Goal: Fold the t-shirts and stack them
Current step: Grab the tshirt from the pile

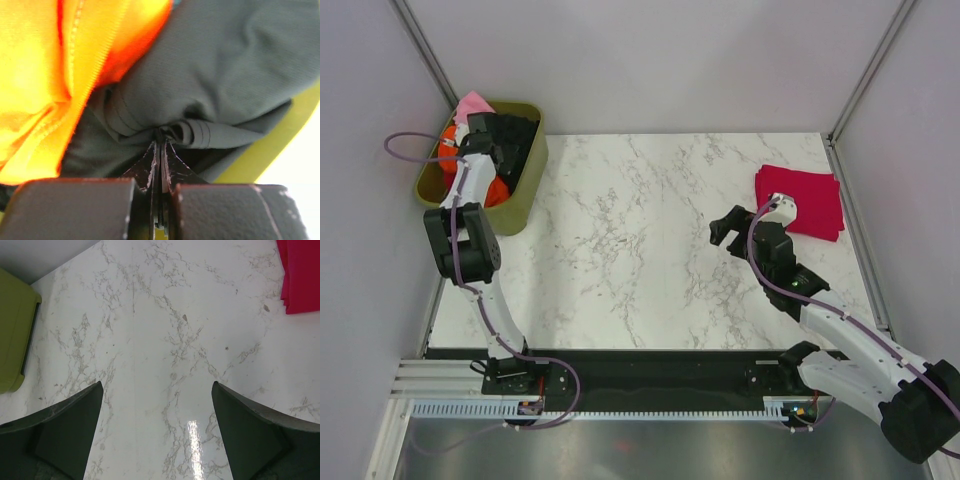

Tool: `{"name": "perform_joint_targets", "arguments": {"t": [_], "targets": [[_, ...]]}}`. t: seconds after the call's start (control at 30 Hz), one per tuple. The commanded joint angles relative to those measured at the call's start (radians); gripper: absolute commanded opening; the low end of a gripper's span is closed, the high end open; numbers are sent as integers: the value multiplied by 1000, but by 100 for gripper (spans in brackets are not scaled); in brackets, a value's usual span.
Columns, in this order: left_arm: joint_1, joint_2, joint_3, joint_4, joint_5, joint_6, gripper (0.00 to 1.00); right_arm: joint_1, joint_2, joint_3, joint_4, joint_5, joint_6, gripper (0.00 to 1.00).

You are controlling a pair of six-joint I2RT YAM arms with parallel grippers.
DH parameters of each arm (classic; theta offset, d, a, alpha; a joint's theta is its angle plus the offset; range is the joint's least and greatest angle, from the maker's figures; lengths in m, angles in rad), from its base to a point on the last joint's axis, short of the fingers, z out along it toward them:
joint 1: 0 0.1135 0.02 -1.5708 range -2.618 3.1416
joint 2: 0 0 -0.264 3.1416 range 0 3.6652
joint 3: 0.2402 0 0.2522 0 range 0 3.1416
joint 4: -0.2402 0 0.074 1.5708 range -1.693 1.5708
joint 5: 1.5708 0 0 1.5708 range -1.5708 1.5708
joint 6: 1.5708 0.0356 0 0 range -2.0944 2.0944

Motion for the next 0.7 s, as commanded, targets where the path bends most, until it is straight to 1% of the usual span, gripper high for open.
{"name": "perform_joint_targets", "arguments": {"t": [0.0,0.17,0.27,0.3,0.37,0.4,0.47,0.5,0.57,0.6,0.67], "targets": [[-5,-116,48,65,-9,-24,2,-2,-9,18,24,-5,-4,98],[-23,-248,10,152,17,-29,2,0,-6,21,24,-10,-3,98],[-60,-336,-7,161,5,-49,2,0,-2,28,24,-24,-4,98],[-98,-406,-16,171,-27,-38,2,0,-3,28,24,-25,-7,98],[-138,-469,-7,184,-61,-13,2,-2,-5,26,24,-21,-10,98],[-191,-532,17,184,-99,19,2,0,-5,26,24,-16,-12,98],[-238,-587,56,186,-128,55,2,-2,-6,26,24,-5,-15,98],[-291,-612,91,185,-157,92,2,-2,-8,26,24,-1,-16,98],[-360,-685,122,186,-193,131,2,-2,-9,28,21,9,-21,98],[-441,-707,145,189,-222,164,2,-3,-16,28,18,15,-24,98],[-509,-762,150,191,-216,159,2,-3,-25,31,10,33,-27,98]]}}
